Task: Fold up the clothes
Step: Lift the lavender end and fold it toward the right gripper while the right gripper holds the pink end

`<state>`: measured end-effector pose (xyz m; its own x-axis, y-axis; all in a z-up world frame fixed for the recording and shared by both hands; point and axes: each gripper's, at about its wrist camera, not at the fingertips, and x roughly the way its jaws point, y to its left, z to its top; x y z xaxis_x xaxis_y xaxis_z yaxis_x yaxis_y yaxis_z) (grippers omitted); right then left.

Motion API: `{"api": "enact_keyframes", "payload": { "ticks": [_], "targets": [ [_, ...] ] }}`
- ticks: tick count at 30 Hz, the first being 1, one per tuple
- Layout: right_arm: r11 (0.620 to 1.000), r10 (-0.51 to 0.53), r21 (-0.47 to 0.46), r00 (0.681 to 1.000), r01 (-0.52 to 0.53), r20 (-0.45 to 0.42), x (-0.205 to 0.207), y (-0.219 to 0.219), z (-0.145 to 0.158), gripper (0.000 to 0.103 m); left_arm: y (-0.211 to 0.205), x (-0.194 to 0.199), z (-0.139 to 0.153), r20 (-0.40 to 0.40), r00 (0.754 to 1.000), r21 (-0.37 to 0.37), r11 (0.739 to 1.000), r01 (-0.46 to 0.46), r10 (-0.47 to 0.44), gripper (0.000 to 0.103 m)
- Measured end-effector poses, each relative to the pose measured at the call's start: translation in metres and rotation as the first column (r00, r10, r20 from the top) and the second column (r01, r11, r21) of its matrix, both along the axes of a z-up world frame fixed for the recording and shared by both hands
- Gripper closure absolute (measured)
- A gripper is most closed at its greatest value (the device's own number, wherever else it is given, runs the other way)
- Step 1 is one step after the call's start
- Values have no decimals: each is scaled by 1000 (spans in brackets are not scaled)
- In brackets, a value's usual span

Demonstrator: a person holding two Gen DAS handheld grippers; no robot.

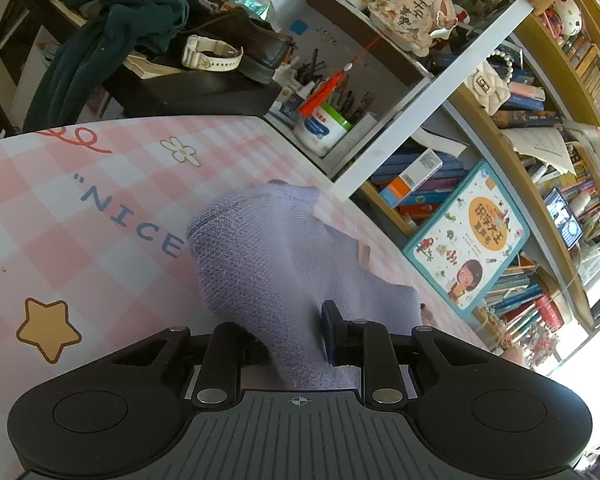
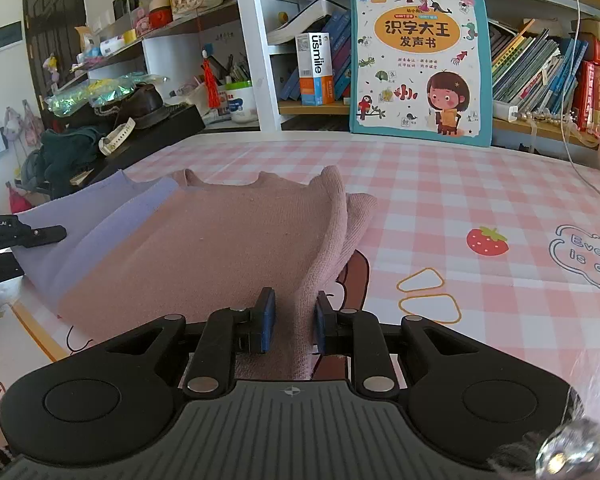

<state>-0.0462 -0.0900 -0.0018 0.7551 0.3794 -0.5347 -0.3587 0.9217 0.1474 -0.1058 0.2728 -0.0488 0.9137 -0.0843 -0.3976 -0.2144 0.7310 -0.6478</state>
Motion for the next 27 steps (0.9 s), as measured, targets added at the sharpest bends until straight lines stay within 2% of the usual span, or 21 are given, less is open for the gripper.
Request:
{"api": "enact_keyframes", "payload": {
  "ticks": [3,7,12,22,25,27],
  "targets": [
    [1000,17,-11,1000,-17,6,1,0,0,84,0,0,0,-1,1000,1,1000,2,-2,79],
    [986,123,-116,991,-117,52,5,-7,3,65,1,1,0,-1,1000,1,1000,4,-4,79],
    [988,149,-32,989,-148,17,10,-26,0,65,0,2,1,-6,1000,3,1000,5,-5,79],
    [988,144,-60,989,-142,22,5,-22,0,63,1,2,0,-6,1000,2,1000,11,-11,82],
    [990,136,-51,991,-135,14,7,-24,0,60,-4,4,5,-25,1000,23,1000,4,-4,84],
    [991,131,-39,991,-131,7,9,-26,0,58,-11,5,12,-33,999,75,997,1,1,85]
  ]
}}
